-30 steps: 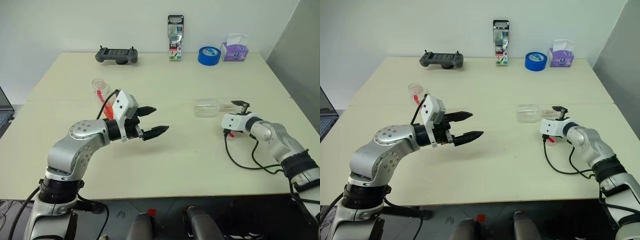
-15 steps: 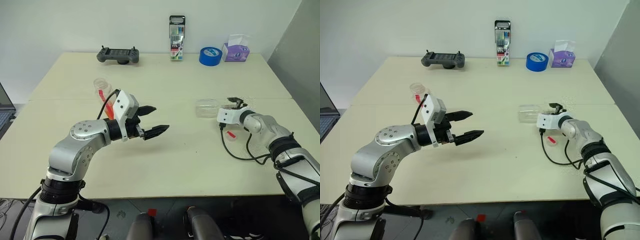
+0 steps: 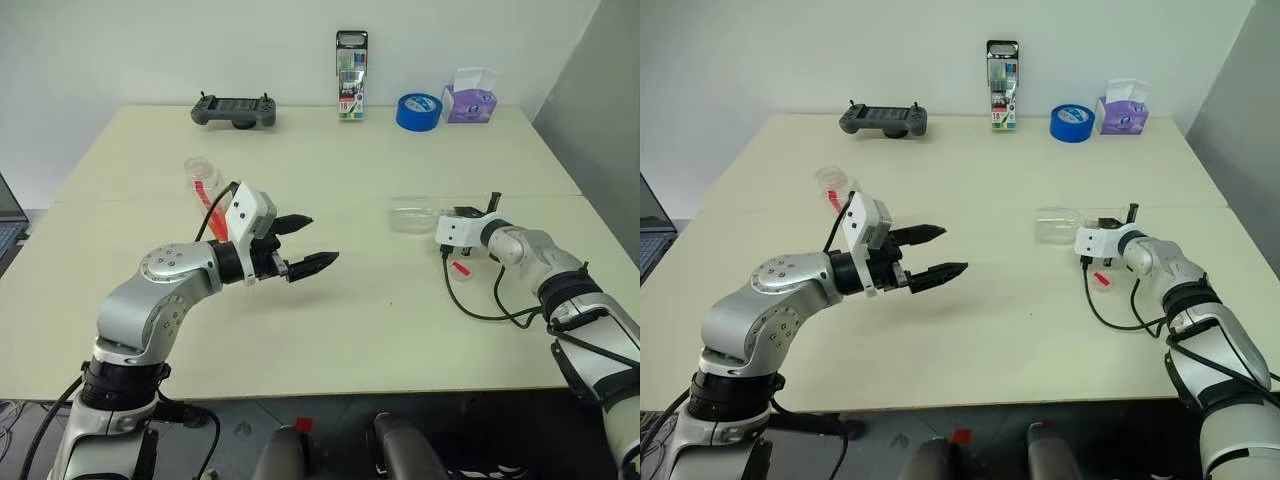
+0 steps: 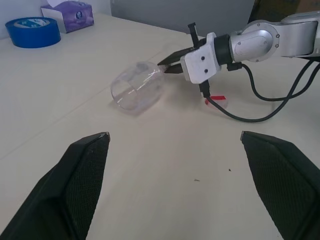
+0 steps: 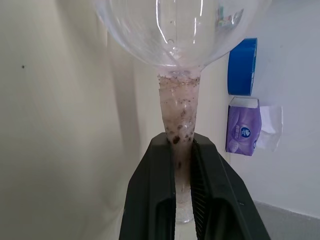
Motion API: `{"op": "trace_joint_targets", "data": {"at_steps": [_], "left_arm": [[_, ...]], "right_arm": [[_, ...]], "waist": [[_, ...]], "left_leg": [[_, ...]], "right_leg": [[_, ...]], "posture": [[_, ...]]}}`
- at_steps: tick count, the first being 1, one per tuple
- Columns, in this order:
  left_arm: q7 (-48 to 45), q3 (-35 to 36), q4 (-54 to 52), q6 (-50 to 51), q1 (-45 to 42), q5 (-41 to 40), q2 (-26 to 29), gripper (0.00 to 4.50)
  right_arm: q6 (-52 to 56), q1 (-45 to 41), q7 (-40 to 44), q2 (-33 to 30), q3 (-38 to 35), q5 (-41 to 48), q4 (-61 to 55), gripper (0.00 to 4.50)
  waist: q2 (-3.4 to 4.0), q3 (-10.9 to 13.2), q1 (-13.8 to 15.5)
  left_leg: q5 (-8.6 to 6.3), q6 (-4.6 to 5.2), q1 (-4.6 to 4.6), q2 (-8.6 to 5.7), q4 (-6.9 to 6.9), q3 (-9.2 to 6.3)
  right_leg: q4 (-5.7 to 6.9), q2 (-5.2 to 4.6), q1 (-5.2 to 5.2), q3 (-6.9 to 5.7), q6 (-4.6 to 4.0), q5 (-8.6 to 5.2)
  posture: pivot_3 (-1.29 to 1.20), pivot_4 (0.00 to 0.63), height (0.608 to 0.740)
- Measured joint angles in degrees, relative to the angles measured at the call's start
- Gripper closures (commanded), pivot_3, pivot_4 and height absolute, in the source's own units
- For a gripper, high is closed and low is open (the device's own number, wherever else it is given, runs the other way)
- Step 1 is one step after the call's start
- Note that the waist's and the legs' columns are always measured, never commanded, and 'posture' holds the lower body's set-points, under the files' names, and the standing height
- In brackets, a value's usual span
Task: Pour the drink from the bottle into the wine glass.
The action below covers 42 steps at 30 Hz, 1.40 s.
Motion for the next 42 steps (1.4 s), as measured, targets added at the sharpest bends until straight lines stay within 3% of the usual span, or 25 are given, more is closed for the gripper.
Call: {"op": "trace_joint_targets", "data": {"at_steps": [2, 6, 10, 15, 18, 29, 36, 42], "left_arm": [[0.15, 1.49, -1.03, 1.24, 1.54, -1.62, 0.62, 0.00], [2.32, 8.61, -5.80, 1.43, 10.19, -3.84, 1.14, 0.00], [5.18, 13.92, -9.65, 1.32, 19.97, -4.56, 0.88, 0.00], [9.15, 19.05, -15.09, 1.25, 28.29, -6.15, -0.52, 0.00], [10.96, 21.25, -16.80, 1.04, 31.24, -6.49, -1.05, 0.00], [14.10, 22.98, -19.42, 0.56, 33.97, -8.26, -1.63, 0.00], [13.52, 22.32, -18.52, -0.48, 33.52, -8.28, -0.86, 0.00], [12.58, 21.86, -17.38, -0.89, 32.70, -8.25, -0.32, 0.00]], "right_arm": [[0.17, -0.15, 1.08, 2.91, -2.17, 3.00, -1.18, 4.39], [4.77, -1.89, 6.82, 18.13, -14.43, 19.89, -3.93, 4.39], [9.32, -5.96, 11.40, 30.49, -23.62, 33.58, -5.12, 4.39], [8.82, -7.26, 14.69, 40.89, -26.79, 40.10, -1.49, 4.39], [7.47, -7.27, 14.79, 41.36, -27.25, 40.47, 2.46, 4.39], [4.33, -4.03, 7.62, 41.12, -22.89, 34.25, 8.58, 4.39], [8.29, 2.88, 8.53, 39.49, -22.76, 34.37, 0.91, 4.39], [13.99, 11.51, 12.70, 36.43, -20.82, 34.35, -12.49, 4.39]], "waist": [[0.00, 0.00, -0.54], [0.01, 0.00, -2.08], [0.04, 0.02, -1.18], [0.02, 0.01, 0.24], [0.02, 0.01, 1.72], [-0.04, -0.05, 1.41], [-0.09, -0.51, 1.64], [0.01, -1.38, 2.26]], "left_leg": [[0.00, 0.00, 0.01, 0.02, -0.03, -0.08], [-0.01, 0.00, 0.16, 0.19, -0.22, -0.23], [-0.01, 0.00, -0.04, 0.42, -0.18, -0.75], [0.00, -0.01, -0.07, -0.03, -0.07, -0.92], [0.04, -0.09, -0.16, -0.24, 0.01, -0.87], [0.05, -0.09, 0.01, -0.05, -0.10, -0.63], [0.02, -0.07, 0.77, -0.15, -0.18, -0.77], [0.01, -0.08, 0.77, -0.31, -0.20, -0.90]], "right_leg": [[0.02, 0.02, -0.02, -0.09, -0.02, 0.01], [0.08, 0.22, -0.02, -0.14, -0.07, 0.03], [0.06, 0.21, -0.03, -0.32, -0.11, 0.02], [0.00, -0.24, 0.10, -0.42, -0.11, 0.02], [-0.08, -0.37, 0.13, -0.59, -0.11, 0.02], [0.01, -0.22, 0.12, -0.57, -0.12, 0.01], [-0.12, -0.22, 0.95, -0.57, -0.41, -0.26], [-0.09, -0.29, 1.03, -0.62, -0.08, -0.69]], "posture": [[0.00, 0.150, 0.740], [0.00, 0.150, 0.740], [0.00, 0.150, 0.740], [0.00, 0.150, 0.740], [0.00, 0.150, 0.740], [0.00, 0.150, 0.740], [0.00, 0.150, 0.740], [0.00, 0.150, 0.740]]}}
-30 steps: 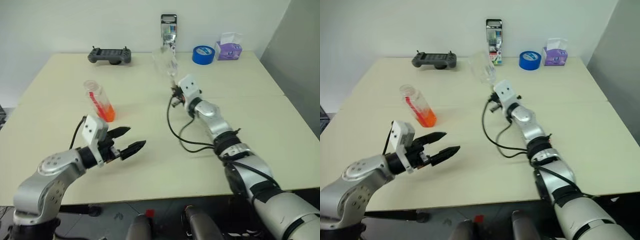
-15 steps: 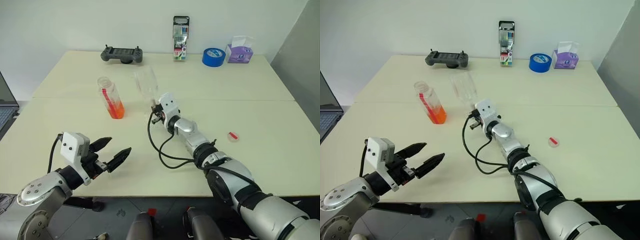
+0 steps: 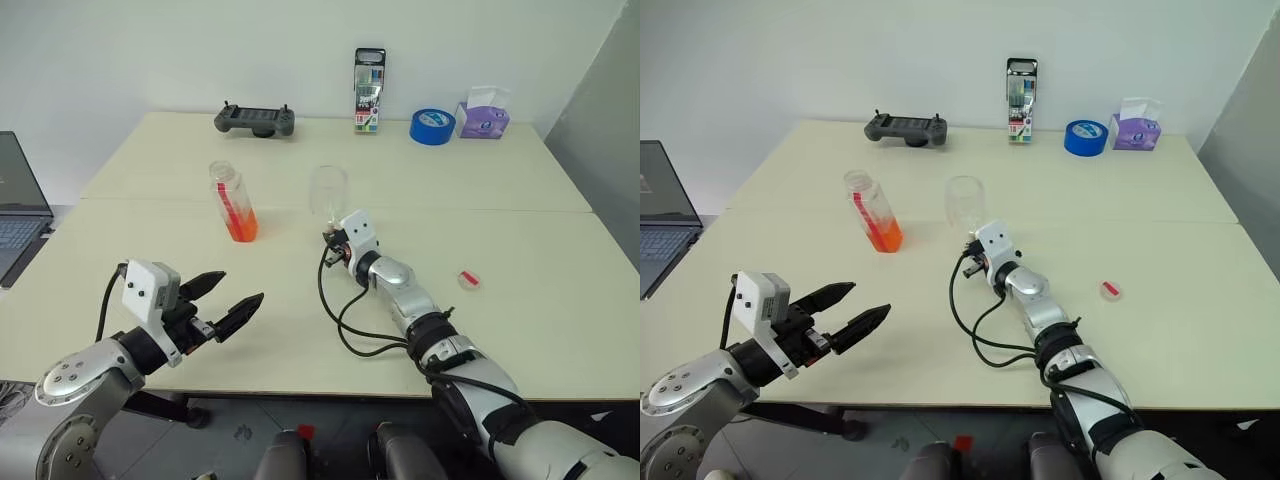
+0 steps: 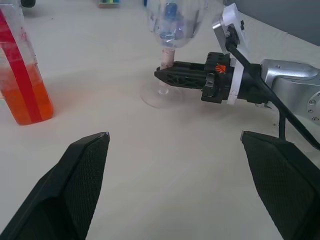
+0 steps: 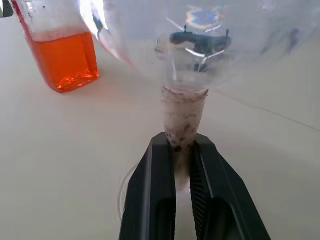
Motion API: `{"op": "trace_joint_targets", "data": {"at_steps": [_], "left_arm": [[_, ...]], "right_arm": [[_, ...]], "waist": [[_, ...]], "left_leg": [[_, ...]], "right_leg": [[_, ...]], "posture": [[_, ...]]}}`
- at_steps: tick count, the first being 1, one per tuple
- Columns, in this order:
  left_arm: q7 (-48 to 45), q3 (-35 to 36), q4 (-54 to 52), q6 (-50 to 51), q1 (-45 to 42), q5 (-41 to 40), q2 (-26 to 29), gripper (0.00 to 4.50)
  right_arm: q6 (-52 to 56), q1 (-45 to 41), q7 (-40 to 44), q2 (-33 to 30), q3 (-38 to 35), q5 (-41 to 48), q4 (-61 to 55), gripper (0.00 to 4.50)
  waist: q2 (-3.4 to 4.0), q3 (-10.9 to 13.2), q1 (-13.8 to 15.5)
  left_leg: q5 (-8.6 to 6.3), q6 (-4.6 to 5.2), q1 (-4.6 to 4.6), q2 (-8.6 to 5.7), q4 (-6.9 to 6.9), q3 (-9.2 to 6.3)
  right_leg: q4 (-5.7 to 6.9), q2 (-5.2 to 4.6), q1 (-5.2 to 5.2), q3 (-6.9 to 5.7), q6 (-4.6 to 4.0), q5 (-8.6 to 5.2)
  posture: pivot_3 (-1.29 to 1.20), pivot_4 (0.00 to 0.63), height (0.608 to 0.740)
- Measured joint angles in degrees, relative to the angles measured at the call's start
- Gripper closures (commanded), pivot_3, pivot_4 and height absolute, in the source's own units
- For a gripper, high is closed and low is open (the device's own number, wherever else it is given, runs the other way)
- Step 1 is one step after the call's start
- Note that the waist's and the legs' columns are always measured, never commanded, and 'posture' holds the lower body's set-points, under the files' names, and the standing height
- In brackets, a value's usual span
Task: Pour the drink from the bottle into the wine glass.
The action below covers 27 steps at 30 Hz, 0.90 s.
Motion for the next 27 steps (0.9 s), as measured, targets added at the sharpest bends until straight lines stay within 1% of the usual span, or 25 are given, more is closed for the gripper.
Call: {"op": "trace_joint_targets", "data": {"at_steps": [2, 5, 13, 15, 24, 26, 27], "left_arm": [[-0.03, -0.47, 0.73, -0.30, -0.99, 0.02, 0.05, 0.00], [-0.02, -0.76, 1.54, -0.43, -1.71, 0.03, 0.33, 0.00], [-0.08, -1.67, 2.38, -0.67, -3.76, 0.17, 1.19, 0.00], [-0.10, -1.70, 2.48, -0.73, -3.87, 0.21, 1.33, 0.00], [-0.18, -1.82, 3.37, -0.79, -5.03, 0.71, 1.36, 0.00], [-0.24, -1.82, 3.37, -0.79, -5.04, 0.77, 1.49, 0.00], [-0.29, -1.82, 3.37, -0.79, -5.03, 0.79, 1.69, 0.00]], "right_arm": [[0.67, 1.26, 0.39, -0.02, 0.23, 0.09, -2.41, 4.39], [-0.08, 1.13, 0.19, 1.19, 0.14, 0.57, -2.46, 4.39], [-10.83, -5.27, -2.12, 3.61, 0.24, -0.58, 11.03, 4.39], [-12.26, -6.66, -2.57, 3.70, 0.03, -0.59, 13.65, 4.39], [-14.25, -9.84, -4.27, 3.99, -2.15, 0.01, 19.66, 4.39], [-14.22, -9.88, -4.40, 4.00, -2.37, 0.10, 19.82, 3.65], [-14.14, -9.88, -4.63, 4.00, -2.47, 0.11, 19.90, 3.45]], "waist": [[0.00, -0.14, -0.01], [0.01, -0.14, -0.35], [0.10, -0.04, -1.84], [0.12, -0.03, -1.89], [0.14, -0.01, -2.05], [0.14, -0.01, -2.02], [0.14, -0.01, -2.00]], "left_leg": [[0.00, 0.00, 0.02, 0.01, 0.00, 0.00], [-0.01, -0.01, 0.02, 0.10, -0.02, 0.02], [-0.03, -0.01, 0.01, 0.27, -0.12, 0.01], [-0.03, -0.01, 0.01, 0.28, -0.16, 0.00], [-0.03, -0.01, 0.00, 0.28, -0.16, -0.02], [-0.03, -0.01, 0.00, 0.28, -0.16, -0.02], [-0.03, -0.01, 0.00, 0.28, -0.16, -0.03]], "right_leg": [[0.00, 0.00, 0.00, 0.01, 0.01, -0.01], [0.01, 0.02, -0.03, 0.04, -0.01, -0.02], [0.03, 0.17, -0.15, 0.03, -0.10, -0.01], [0.03, 0.18, -0.15, 0.03, -0.31, 0.08], [0.03, 0.19, -0.15, 0.03, -0.29, 0.06], [0.02, 0.19, -0.15, 0.03, -0.27, 0.05], [0.02, 0.19, -0.15, 0.03, -0.27, 0.05]], "posture": [[0.00, 0.150, 0.740], [0.00, 0.150, 0.740], [0.00, 0.150, 0.740], [0.00, 0.150, 0.740], [0.00, 0.150, 0.740], [0.00, 0.150, 0.740], [0.00, 0.150, 0.740]]}}
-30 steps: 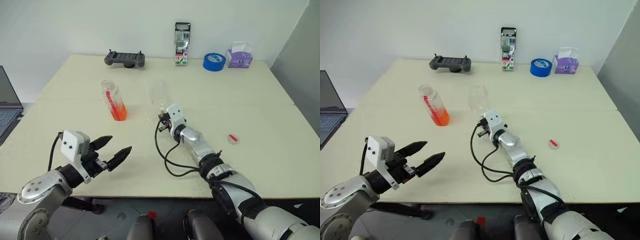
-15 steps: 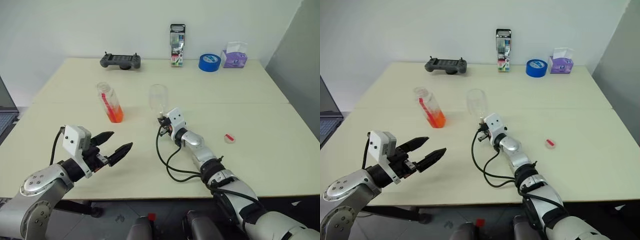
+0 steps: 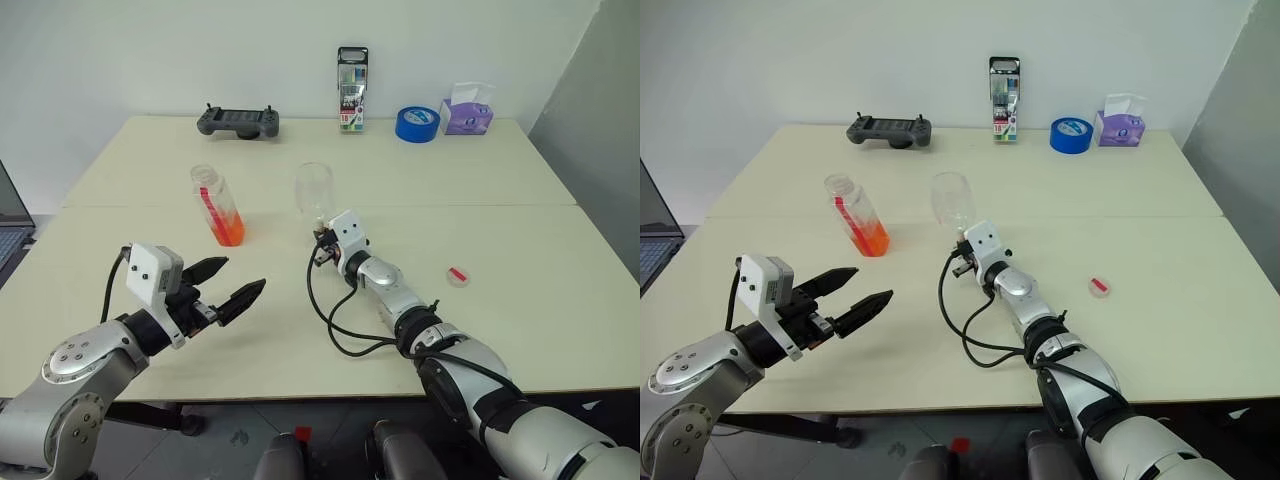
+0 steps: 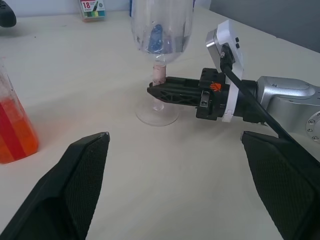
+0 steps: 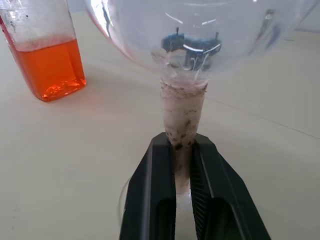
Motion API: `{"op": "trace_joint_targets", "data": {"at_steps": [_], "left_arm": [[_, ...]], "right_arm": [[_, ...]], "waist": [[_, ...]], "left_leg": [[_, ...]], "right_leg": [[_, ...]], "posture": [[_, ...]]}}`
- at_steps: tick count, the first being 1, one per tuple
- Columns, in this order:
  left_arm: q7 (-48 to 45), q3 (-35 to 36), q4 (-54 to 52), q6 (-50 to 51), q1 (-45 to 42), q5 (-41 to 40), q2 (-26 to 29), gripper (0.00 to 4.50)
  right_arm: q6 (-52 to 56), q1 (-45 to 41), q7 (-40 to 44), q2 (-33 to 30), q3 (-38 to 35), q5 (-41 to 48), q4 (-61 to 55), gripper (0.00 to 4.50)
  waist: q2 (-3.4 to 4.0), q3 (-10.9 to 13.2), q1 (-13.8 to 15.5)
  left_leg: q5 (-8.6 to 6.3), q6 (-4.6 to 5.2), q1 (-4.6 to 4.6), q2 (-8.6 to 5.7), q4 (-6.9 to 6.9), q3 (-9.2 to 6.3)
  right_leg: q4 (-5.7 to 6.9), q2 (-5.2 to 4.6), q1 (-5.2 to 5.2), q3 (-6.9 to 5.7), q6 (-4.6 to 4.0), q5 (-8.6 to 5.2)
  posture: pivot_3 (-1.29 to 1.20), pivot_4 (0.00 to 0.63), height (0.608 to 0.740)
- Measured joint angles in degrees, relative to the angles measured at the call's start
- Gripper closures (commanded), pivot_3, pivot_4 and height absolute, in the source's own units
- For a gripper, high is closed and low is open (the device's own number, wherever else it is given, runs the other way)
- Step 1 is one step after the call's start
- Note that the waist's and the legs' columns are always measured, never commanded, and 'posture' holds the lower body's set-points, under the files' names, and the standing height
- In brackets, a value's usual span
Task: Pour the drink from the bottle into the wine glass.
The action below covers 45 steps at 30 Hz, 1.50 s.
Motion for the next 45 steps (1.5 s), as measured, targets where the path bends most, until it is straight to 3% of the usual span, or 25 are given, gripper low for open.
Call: {"op": "trace_joint_targets", "data": {"at_steps": [10, 16, 19, 23, 28, 32, 35, 40, 45], "left_arm": [[-1.08, -0.18, 0.88, -0.08, -1.05, 0.43, 0.29, 0.00], [-1.67, -1.81, 2.78, -0.63, -2.63, 1.19, 0.50, 0.00], [-1.62, -2.33, 3.79, -1.55, -3.02, 1.79, 0.42, 0.00], [0.24, -2.32, 9.04, -4.71, -4.09, 4.58, -1.37, 0.00], [4.33, -3.23, 18.58, -10.96, -8.63, 11.39, -4.78, 0.00], [9.12, -4.67, 25.04, -15.73, -14.71, 16.50, -7.78, 0.00], [10.86, -5.11, 29.49, -18.39, -17.58, 19.03, -9.08, 0.00], [12.28, -6.76, 35.77, -22.63, -21.98, 22.21, -11.10, 0.00], [13.58, -6.96, 40.39, -26.10, -25.19, 24.17, -12.39, 0.00]], "right_arm": [[0.90, 0.08, 0.44, -0.02, -0.52, -0.13, 1.53, 0.01], [-0.25, 3.06, 2.01, -0.43, -0.21, -0.23, -1.52, 0.01], [-0.39, 9.26, 6.71, -2.67, 1.00, -0.16, -8.95, 0.01], [3.75, 20.39, 14.76, -11.97, 2.75, 0.78, -28.55, 0.01], [21.38, 31.84, 25.18, -24.41, 2.63, 8.72, -60.56, 0.01], [38.13, 32.12, 29.86, -31.62, 1.93, 19.64, -81.70, 0.01], [49.20, 31.46, 31.62, -36.20, 0.30, 28.66, -91.32, 0.01], [61.09, 29.65, 32.20, -40.80, -1.21, 38.89, -98.30, 0.01], [65.56, 28.65, 30.34, -41.53, -2.14, 43.37, -100.17, 0.01]], "waist": [[0.06, 0.22, -0.08], [0.06, 0.23, -0.06], [0.09, 0.25, 0.04], [0.29, 0.41, 0.76], [0.28, 0.63, 0.70], [0.23, 0.67, 0.47], [0.08, 0.76, 0.64], [-0.37, 1.03, 0.87], [-0.47, 1.08, 0.92]], "left_leg": [[0.00, 0.00, -0.05, 0.00, -0.03, 0.01], [0.00, 0.00, -0.06, 0.01, -0.04, 0.02], [0.00, -0.01, -0.07, 0.00, -0.06, 0.02], [0.00, -0.01, -0.10, -0.12, -0.02, 0.04], [0.00, -0.01, -0.08, 0.00, 0.00, 0.03], [0.00, -0.01, -0.10, -0.01, -0.06, -0.02], [-0.01, -0.01, -0.11, -0.02, -0.11, -0.05], [0.00, -0.01, -0.15, -0.02, -0.06, -0.02], [0.00, -0.01, -0.23, -0.03, -0.01, 0.01]], "right_leg": [[-0.02, 0.00, -0.06, 0.00, 0.02, -0.02], [-0.03, 0.00, -0.06, 0.02, 0.18, -0.11], [-0.05, -0.02, -0.06, 0.03, 0.19, -0.12], [-0.06, -0.14, -0.05, 0.06, 0.23, -0.13], [-0.04, -0.09, -0.07, 0.13, 0.24, -0.13], [-0.05, 0.07, -0.09, -0.01, 0.25, -0.13], [-0.07, 0.11, -0.09, -0.04, 0.25, -0.13], [-0.07, 0.07, -0.09, -0.01, 0.25, -0.13], [-0.14, -0.04, -0.09, -0.01, 0.27, -0.12]], "posture": [[0.00, 0.150, 0.740], [0.00, 0.150, 0.740], [0.00, 0.150, 0.740], [0.00, 0.150, 0.740], [0.00, 0.150, 0.740], [0.00, 0.150, 0.740], [0.00, 0.150, 0.740], [0.00, 0.150, 0.740], [0.00, 0.150, 0.740]]}}
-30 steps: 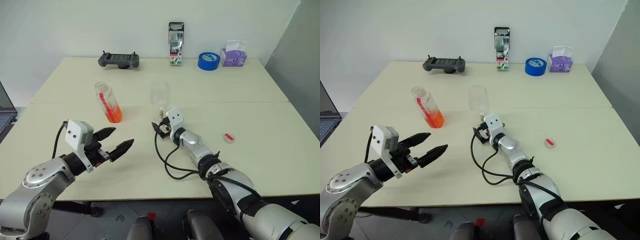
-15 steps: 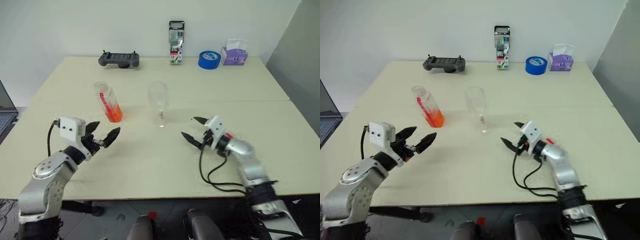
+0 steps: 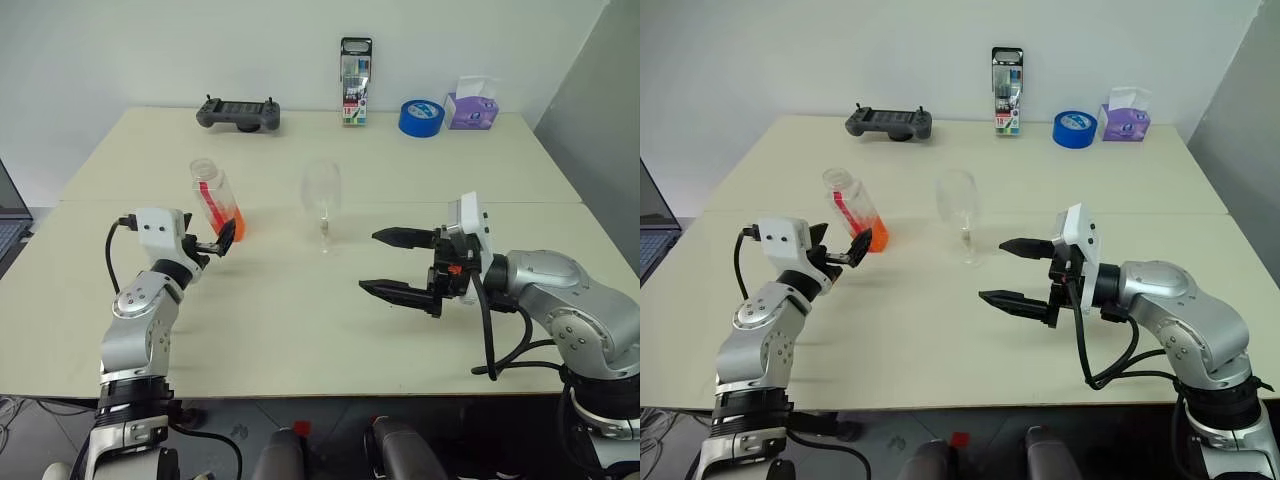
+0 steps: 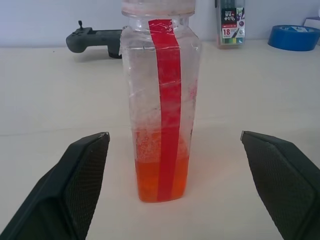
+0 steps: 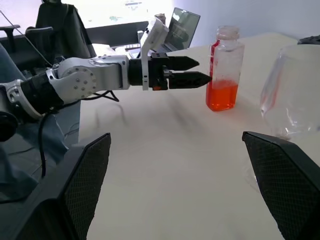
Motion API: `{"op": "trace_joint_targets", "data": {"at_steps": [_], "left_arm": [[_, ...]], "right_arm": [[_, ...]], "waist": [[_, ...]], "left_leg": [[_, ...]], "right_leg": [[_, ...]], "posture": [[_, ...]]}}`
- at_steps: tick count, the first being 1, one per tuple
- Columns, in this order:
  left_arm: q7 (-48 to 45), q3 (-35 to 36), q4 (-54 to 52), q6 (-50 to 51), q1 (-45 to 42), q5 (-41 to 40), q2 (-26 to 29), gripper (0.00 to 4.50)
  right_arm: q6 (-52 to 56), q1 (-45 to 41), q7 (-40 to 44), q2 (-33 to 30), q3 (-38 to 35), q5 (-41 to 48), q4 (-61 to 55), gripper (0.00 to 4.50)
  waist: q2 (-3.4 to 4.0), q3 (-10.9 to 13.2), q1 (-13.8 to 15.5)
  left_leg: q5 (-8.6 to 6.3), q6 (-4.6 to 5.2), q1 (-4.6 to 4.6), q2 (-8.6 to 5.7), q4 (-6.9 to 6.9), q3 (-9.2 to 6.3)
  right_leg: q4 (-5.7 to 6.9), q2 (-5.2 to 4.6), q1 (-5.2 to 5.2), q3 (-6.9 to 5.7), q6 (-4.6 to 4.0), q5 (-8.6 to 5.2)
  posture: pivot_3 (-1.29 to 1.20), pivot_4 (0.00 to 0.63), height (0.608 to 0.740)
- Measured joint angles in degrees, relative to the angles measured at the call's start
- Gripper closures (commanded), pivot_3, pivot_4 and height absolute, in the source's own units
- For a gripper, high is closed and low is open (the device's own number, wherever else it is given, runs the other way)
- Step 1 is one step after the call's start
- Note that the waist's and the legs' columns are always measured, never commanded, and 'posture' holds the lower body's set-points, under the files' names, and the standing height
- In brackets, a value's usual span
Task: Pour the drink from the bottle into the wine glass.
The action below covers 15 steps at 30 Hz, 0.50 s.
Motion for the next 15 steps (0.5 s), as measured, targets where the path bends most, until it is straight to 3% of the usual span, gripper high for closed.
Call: {"op": "trace_joint_targets", "data": {"at_steps": [9, 15], "left_arm": [[-1.75, -0.23, 6.21, -2.87, -3.51, 0.55, 0.02, 0.00], [-4.17, -0.96, 18.33, -7.69, -10.17, 2.24, 0.06, 0.00]], "right_arm": [[1.66, -1.19, -3.99, 0.26, 0.00, 1.58, -1.28, 0.01], [1.75, -1.33, -5.75, 0.34, -0.04, 2.63, -1.45, 0.01]], "waist": [[-0.03, 0.02, 0.27], [-0.04, 0.03, 0.52]], "left_leg": [[0.00, 0.00, -0.03, -0.01, 0.00, -0.03], [0.00, 0.00, -0.05, -0.04, 0.00, -0.05]], "right_leg": [[0.00, -0.02, -0.02, -0.06, 0.01, 0.00], [-0.02, 0.02, -0.02, -0.15, 0.01, 0.00]], "posture": [[0.00, 0.150, 0.740], [0.00, 0.150, 0.740]]}}
